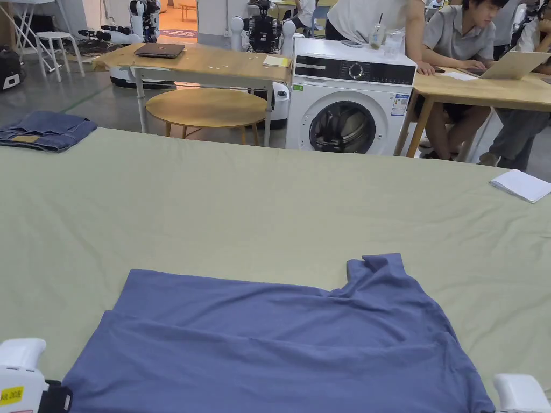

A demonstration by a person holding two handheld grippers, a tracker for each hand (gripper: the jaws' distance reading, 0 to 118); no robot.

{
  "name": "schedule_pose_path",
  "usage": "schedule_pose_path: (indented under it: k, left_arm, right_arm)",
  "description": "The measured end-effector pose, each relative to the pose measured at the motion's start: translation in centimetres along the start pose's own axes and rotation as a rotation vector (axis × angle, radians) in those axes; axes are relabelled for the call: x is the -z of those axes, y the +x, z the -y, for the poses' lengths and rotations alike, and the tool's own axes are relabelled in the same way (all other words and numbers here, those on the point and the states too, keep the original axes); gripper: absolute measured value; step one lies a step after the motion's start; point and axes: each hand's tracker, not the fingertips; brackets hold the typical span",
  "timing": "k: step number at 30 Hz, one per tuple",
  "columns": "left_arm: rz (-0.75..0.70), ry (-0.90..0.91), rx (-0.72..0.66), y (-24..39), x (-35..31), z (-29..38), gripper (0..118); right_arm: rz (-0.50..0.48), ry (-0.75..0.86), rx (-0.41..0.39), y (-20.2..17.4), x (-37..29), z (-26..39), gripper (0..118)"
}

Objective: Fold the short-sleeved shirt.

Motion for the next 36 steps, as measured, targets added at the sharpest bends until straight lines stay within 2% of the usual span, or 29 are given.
schedule_pose_path:
  k: [5, 6, 8, 10, 11, 12, 16, 21, 23, 25, 27, 28, 29, 30, 36]
  left_arm:
    - [-0.013, -0.018, -0.004, -0.1, 1.9, 0.9, 0]
    - [-0.012, -0.015, -0.004, -0.1, 1.7, 0.8, 0]
    - [-0.011, -0.014, 0.001, 0.1, 1.1, 0.3, 0]
    - [-0.018, -0.008, 0.012, 0.4, 0.1, -0.1, 2]
    - [-0.044, 0.020, 0.027, 0.6, -0.6, -0.4, 17]
    - [-0.071, 0.063, 0.053, 1.0, -1.4, -0.6, 27]
    - [-0.031, 0.233, 0.059, 2.3, -4.6, -1.9, 32]
    - [-0.037, 0.441, 0.147, 5.9, -6.0, -3.4, 32]
    - [-0.075, 0.524, 0.187, 7.7, -5.8, -3.7, 32]
    - [-0.097, 0.609, 0.228, 9.3, -5.7, -3.5, 32]
    - [-0.099, 0.685, 0.241, 10.0, -5.2, -3.5, 31]
    - [-0.100, 0.709, 0.233, 10.5, -5.2, -3.4, 25]
    - [-0.088, 0.727, 0.227, 10.8, -5.3, -3.3, 6]
    - [-0.070, 0.736, 0.217, 11.0, -5.4, -3.4, 0]
    - [-0.029, 0.709, 0.102, 10.4, -4.5, -5.4, 0]
  right_arm:
    - [0.011, -0.015, -0.004, 0.0, 2.1, 0.9, 10]
    - [0.015, -0.008, -0.018, -0.1, 2.0, 0.9, 16]
    - [0.053, -0.005, -0.049, -0.3, 1.5, 0.5, 37]
    - [0.066, 0.034, -0.047, -0.8, -0.3, 0.0, 41]
    - [0.064, 0.066, -0.034, -0.7, -1.1, -0.4, 48]
    - [0.081, 0.111, -0.015, -0.8, -2.0, -0.9, 48]
    - [0.114, 0.290, -0.018, -2.3, -4.8, -2.4, 55]
    - [0.028, 0.524, 0.013, -6.7, -6.2, -4.1, 55]
    - [-0.003, 0.608, 0.036, -8.8, -6.5, -4.7, 54]
    - [-0.015, 0.684, 0.041, -10.8, -6.7, -5.3, 45]
    - [0.002, 0.745, 0.034, -12.6, -6.9, -5.7, 17]
    - [-0.003, 0.774, 0.030, -13.3, -6.9, -5.8, 11]
    - [-0.005, 0.779, 0.027, -14.1, -7.0, -5.9, 5]
    - [-0.021, 0.788, 0.030, -14.6, -7.0, -6.1, 0]
    - [-0.039, 0.804, 0.027, -16.3, -6.3, -6.8, 0]
